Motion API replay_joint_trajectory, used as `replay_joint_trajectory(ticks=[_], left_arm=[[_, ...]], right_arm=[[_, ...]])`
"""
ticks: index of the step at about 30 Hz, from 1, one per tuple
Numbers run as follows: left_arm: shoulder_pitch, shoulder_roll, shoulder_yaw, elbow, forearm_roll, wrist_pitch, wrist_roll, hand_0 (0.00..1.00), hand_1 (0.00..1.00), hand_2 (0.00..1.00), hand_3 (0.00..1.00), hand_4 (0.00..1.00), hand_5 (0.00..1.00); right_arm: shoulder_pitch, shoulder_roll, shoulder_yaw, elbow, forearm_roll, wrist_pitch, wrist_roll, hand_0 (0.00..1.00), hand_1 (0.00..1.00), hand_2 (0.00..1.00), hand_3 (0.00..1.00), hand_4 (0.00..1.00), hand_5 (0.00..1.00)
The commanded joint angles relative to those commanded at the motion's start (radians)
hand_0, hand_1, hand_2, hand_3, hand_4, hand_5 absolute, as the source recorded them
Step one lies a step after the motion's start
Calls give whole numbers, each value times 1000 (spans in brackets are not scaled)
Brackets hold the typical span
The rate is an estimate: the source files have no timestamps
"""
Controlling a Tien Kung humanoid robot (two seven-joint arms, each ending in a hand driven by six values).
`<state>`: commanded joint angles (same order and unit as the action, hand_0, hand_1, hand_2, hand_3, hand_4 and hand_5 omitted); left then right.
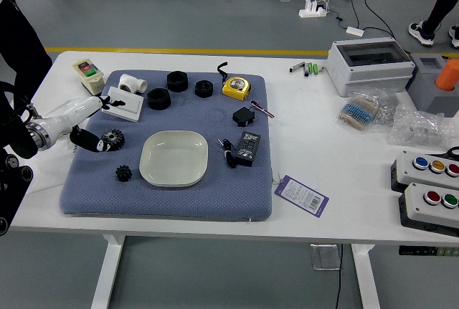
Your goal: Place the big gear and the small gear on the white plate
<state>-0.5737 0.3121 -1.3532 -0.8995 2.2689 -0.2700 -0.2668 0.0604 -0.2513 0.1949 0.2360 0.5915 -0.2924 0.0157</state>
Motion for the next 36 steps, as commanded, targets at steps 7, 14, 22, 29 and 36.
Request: replay_joint_trajectory(ticks=[7,14,22,29,36], left_arm=[[-46,-12,37,83,0,8,0,772,755,826,829,924,51],[-97,-29,58,178,0,20,1,758,742,810,815,919,62],[-131,-41,68,263,0,30,1,743,708,767,780,873,59],[-140,-52,63,309,0,36,-1,744,712,769,790,872,67],[-142,-60,53,336,0,48,-4,734,711,764,765,856,52]], right_arm=[[2,-1,-1,1,2,-1,1,667,673,745,575,797,677],[5,-2,-1,2,5,-2,1,667,674,745,575,797,678],[7,-4,-2,2,6,-3,1,667,674,744,575,797,678],[6,-3,-5,3,8,-3,1,667,674,745,575,797,677],[3,-2,-11,3,11,-4,1,668,675,745,575,797,677]])
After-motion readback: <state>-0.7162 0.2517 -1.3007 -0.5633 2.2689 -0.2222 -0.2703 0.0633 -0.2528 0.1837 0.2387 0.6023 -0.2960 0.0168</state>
